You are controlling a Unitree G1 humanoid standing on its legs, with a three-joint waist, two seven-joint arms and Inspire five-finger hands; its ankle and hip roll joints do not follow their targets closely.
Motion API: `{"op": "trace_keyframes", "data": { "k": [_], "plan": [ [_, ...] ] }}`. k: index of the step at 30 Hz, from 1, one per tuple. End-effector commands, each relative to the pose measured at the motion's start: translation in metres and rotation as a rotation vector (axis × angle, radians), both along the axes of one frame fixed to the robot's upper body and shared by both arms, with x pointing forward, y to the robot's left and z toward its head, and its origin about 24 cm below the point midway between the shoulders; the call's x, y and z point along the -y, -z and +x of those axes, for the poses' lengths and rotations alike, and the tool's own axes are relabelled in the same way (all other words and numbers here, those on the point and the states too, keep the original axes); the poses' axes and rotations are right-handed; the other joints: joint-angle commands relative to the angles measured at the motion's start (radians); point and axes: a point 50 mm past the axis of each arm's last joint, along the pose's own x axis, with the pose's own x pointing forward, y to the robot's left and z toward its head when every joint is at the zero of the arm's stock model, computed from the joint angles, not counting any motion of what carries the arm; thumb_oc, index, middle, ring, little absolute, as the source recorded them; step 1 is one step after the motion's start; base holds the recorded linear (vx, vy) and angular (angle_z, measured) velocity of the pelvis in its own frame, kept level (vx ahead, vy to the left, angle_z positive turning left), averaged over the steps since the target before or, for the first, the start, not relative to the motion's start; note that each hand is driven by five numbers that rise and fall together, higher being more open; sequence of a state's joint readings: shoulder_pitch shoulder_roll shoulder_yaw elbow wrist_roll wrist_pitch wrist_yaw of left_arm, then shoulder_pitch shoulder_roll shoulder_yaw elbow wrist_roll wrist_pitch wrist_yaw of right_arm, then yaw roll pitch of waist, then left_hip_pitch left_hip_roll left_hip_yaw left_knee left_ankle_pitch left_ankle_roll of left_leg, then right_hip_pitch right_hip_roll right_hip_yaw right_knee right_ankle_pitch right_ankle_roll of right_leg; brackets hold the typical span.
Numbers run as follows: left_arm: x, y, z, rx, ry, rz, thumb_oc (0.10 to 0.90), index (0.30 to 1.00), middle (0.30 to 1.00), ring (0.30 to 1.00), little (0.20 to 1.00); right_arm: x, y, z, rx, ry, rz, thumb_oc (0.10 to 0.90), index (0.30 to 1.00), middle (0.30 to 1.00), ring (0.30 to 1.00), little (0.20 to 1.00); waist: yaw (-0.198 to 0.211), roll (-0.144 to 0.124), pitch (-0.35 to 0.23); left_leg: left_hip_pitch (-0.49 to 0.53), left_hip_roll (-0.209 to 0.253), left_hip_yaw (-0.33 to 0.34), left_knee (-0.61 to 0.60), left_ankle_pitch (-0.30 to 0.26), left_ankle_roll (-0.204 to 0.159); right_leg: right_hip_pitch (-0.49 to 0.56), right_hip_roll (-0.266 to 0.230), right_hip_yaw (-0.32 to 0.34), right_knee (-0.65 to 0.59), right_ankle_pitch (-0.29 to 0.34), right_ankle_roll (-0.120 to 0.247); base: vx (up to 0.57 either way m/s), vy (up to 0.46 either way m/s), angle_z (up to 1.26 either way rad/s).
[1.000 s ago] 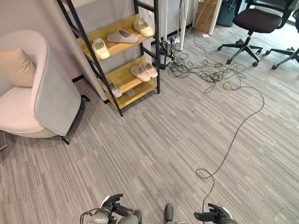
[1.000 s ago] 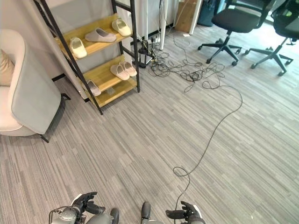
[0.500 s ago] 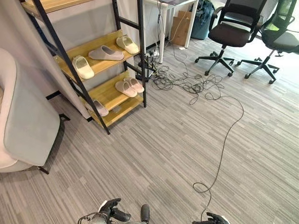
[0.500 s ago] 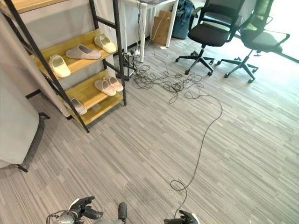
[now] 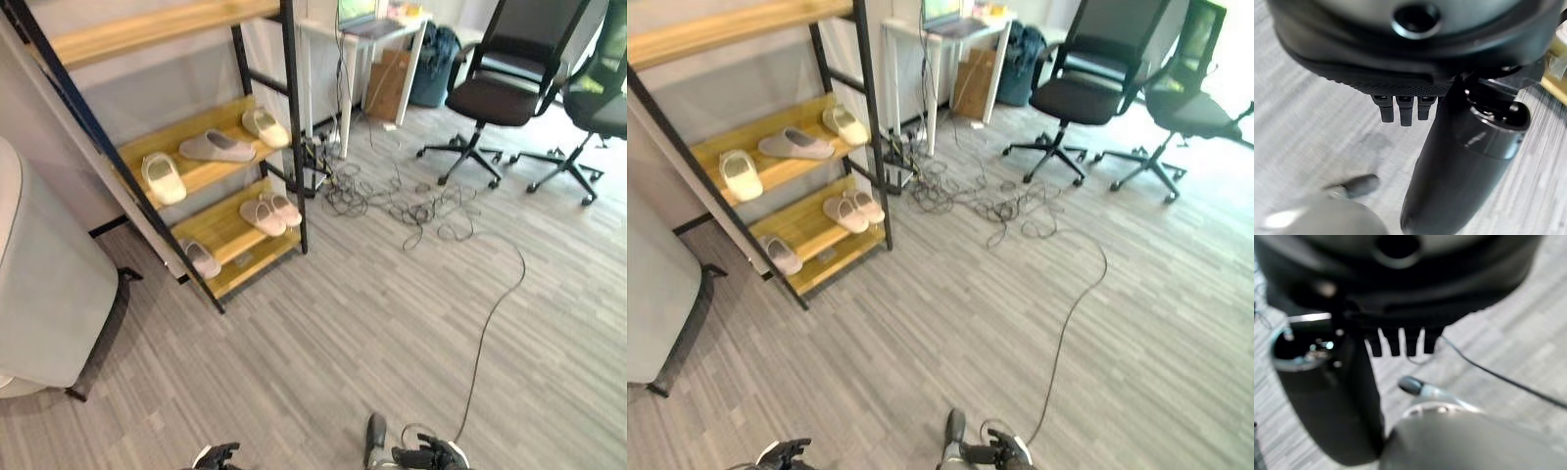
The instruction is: Arrange the slippers neatly on the shoe rack.
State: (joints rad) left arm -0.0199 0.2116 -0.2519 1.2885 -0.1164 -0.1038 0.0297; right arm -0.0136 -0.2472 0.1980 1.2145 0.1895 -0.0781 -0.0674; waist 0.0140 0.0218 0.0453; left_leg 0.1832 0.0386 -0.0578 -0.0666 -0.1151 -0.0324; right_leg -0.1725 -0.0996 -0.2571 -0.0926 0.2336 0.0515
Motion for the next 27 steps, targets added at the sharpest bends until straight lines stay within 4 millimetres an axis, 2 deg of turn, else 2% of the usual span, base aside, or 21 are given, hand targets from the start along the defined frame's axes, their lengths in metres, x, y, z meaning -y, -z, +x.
{"op": "trace_keyframes", "data": {
  "k": [1, 2, 3, 4, 6, 7, 10, 12, 15, 16, 18, 19, 20, 21, 24, 25, 27],
  "plan": [
    [-0.006, -0.012, 0.037, 0.124, -0.01, 0.021, 0.8, 0.9, 0.9, 0.9, 0.9, 0.021, -0.008, 0.008, 0.027, -0.029, -0.073, 0.8, 0.9, 0.9, 0.9, 0.9, 0.018, -0.013, 0.041, -0.097, 0.019, -0.022, 0.053, 0.075, -0.048, 0.011, -0.008, 0.013, 0.095, -0.123, 0.112, 0.18, -0.175, 0.17],
    [-0.005, -0.013, 0.041, 0.138, -0.013, 0.017, 0.8, 0.9, 0.9, 0.9, 0.9, 0.021, -0.008, 0.009, 0.035, -0.023, -0.072, 0.8, 0.9, 0.9, 0.9, 0.9, 0.02, -0.016, 0.047, -0.128, 0.023, -0.02, 0.113, 0.106, -0.058, 0.028, 0.0, 0.014, 0.092, -0.137, 0.101, 0.16, -0.223, 0.13],
    [-0.004, -0.017, 0.053, 0.175, -0.016, 0.011, 0.8, 0.9, 0.9, 0.9, 0.9, 0.023, -0.01, 0.015, 0.055, -0.006, -0.078, 0.8, 0.9, 0.9, 0.9, 0.9, 0.033, -0.033, 0.076, -0.23, 0.017, -0.019, 0.266, 0.188, -0.072, 0.054, 0.006, 0.022, 0.088, -0.152, 0.082, 0.1, -0.17, 0.08],
    [-0.004, -0.017, 0.053, 0.176, -0.016, 0.011, 0.8, 0.9, 0.9, 0.9, 0.9, 0.023, -0.01, 0.015, 0.055, -0.006, -0.077, 0.8, 0.9, 0.9, 0.9, 0.9, 0.032, -0.033, 0.075, -0.234, 0.017, -0.021, 0.271, 0.186, -0.073, 0.053, 0.006, 0.021, 0.088, -0.152, 0.082, 0.1, -0.174, 0.07],
    [-0.004, -0.019, 0.057, 0.186, -0.01, 0.014, 0.8, 0.9, 0.9, 0.9, 0.9, 0.025, -0.012, 0.017, 0.07, 0.017, -0.079, 0.8, 0.9, 0.9, 0.9, 0.9, 0.038, -0.057, 0.087, -0.302, 0.03, 0.011, 0.347, 0.196, -0.057, 0.073, 0.009, 0.028, 0.086, -0.177, 0.06, 0.16, -0.132, 0.06],
    [-0.002, -0.019, 0.058, 0.189, -0.006, 0.009, 0.8, 0.9, 0.9, 0.9, 0.9, 0.025, -0.012, 0.016, 0.065, 0.02, -0.08, 0.8, 0.9, 0.9, 0.9, 0.9, 0.04, -0.061, 0.086, -0.324, 0.034, 0.02, 0.349, 0.182, -0.05, 0.083, 0.011, 0.028, 0.085, -0.187, 0.058, 0.24, -0.13, 0.2],
    [0.002, -0.017, 0.056, 0.18, 0.002, -0.004, 0.8, 0.9, 0.9, 0.9, 0.9, 0.03, -0.011, 0.011, 0.051, 0.031, -0.09, 0.8, 0.9, 0.9, 0.9, 0.9, 0.042, -0.063, 0.074, -0.349, -0.018, 0.04, 0.267, 0.1, -0.027, 0.13, 0.024, 0.025, 0.06, -0.212, 0.068, 0.3, -0.06, 0.41],
    [0.003, -0.016, 0.052, 0.168, 0.005, -0.008, 0.8, 0.9, 0.9, 0.9, 0.9, 0.03, -0.01, 0.007, 0.04, 0.03, -0.09, 0.8, 0.9, 0.9, 0.9, 0.9, 0.044, -0.053, 0.063, -0.369, -0.037, 0.069, 0.169, 0.139, -0.027, 0.166, 0.043, 0.018, 0.042, -0.232, 0.072, 0.33, 0.019, 0.17],
    [0.001, -0.015, 0.049, 0.165, 0.005, -0.008, 0.8, 0.9, 0.9, 0.9, 0.9, 0.028, -0.009, 0.006, 0.039, 0.026, -0.087, 0.8, 0.9, 0.9, 0.9, 0.9, 0.072, -0.037, 0.058, -0.433, -0.071, 0.127, 0.079, 0.239, -0.03, 0.219, 0.088, 0.04, 0.032, -0.264, 0.064, 0.32, 0.034, 0.35],
    [-0.001, -0.016, 0.049, 0.173, -0.003, -0.01, 0.8, 0.9, 0.9, 0.9, 0.9, 0.027, -0.01, 0.008, 0.046, 0.02, -0.086, 0.8, 0.9, 0.9, 0.9, 0.9, 0.086, -0.038, 0.057, -0.45, -0.084, 0.122, 0.077, 0.248, -0.033, 0.24, 0.093, 0.057, 0.035, -0.273, 0.064, 0.33, 0.087, 0.3],
    [-0.001, -0.015, 0.047, 0.165, -0.008, -0.01, 0.8, 0.9, 0.9, 0.9, 0.9, 0.026, -0.01, 0.009, 0.051, 0.017, -0.081, 0.8, 0.9, 0.9, 0.9, 0.9, 0.095, -0.036, 0.049, -0.428, -0.083, 0.121, 0.046, 0.24, -0.025, 0.249, 0.096, 0.065, 0.049, -0.289, 0.065, 0.31, 0.127, -0.11],
    [-0.004, -0.015, 0.045, 0.161, -0.019, -0.009, 0.8, 0.9, 0.9, 0.9, 0.9, 0.022, -0.009, 0.01, 0.054, 0.0, -0.077, 0.8, 0.9, 0.9, 0.9, 0.9, 0.104, -0.045, 0.031, -0.398, -0.098, 0.098, 0.056, 0.225, 0.003, 0.265, 0.074, 0.055, 0.117, -0.307, 0.084, 0.31, 0.139, -0.43],
    [-0.004, -0.015, 0.045, 0.161, -0.019, -0.009, 0.8, 0.9, 0.9, 0.9, 0.9, 0.021, -0.009, 0.01, 0.053, 0.0, -0.077, 0.8, 0.9, 0.9, 0.9, 0.9, 0.104, -0.045, 0.032, -0.397, -0.098, 0.098, 0.057, 0.224, 0.003, 0.266, 0.073, 0.054, 0.118, -0.308, 0.084, 0.45, 0.233, -0.32],
    [-0.007, -0.016, 0.046, 0.166, -0.023, -0.004, 0.8, 0.9, 0.9, 0.9, 0.9, 0.019, -0.009, 0.012, 0.059, -0.016, -0.07, 0.8, 0.9, 0.9, 0.9, 0.9, 0.106, -0.053, 0.024, -0.365, -0.103, 0.098, 0.059, 0.2, 0.018, 0.25, 0.05, 0.05, 0.193, -0.29, 0.102, 0.15, 0.096, -0.03],
    [-0.009, -0.017, 0.047, 0.172, -0.024, 0.0, 0.8, 0.9, 0.9, 0.9, 0.9, 0.017, -0.009, 0.014, 0.064, -0.022, -0.068, 0.8, 0.9, 0.9, 0.9, 0.9, 0.107, -0.053, 0.025, -0.345, -0.108, 0.096, 0.058, 0.186, 0.029, 0.228, 0.032, 0.048, 0.262, -0.263, 0.117, 0.17, 0.129, 0.14],
    [-0.012, -0.02, 0.052, 0.191, -0.028, 0.009, 0.8, 0.9, 0.9, 0.9, 0.9, 0.015, -0.01, 0.018, 0.077, -0.035, -0.062, 0.8, 0.9, 0.9, 0.9, 0.9, 0.101, -0.051, 0.034, -0.31, -0.113, 0.082, 0.06, 0.163, 0.049, 0.164, 0.001, 0.051, 0.409, -0.171, 0.137, 0.22, 0.149, 0.26],
    [-0.016, -0.024, 0.059, 0.22, -0.022, 0.023, 0.8, 0.9, 0.9, 0.9, 0.9, 0.012, -0.013, 0.026, 0.109, -0.039, -0.06, 0.8, 0.9, 0.9, 0.9, 0.9, 0.091, -0.02, 0.041, -0.266, -0.088, 0.056, 0.058, 0.14, 0.062, 0.081, -0.007, 0.044, 0.56, -0.129, 0.134, 0.35, 0.18, 0.62]
  ]
}}
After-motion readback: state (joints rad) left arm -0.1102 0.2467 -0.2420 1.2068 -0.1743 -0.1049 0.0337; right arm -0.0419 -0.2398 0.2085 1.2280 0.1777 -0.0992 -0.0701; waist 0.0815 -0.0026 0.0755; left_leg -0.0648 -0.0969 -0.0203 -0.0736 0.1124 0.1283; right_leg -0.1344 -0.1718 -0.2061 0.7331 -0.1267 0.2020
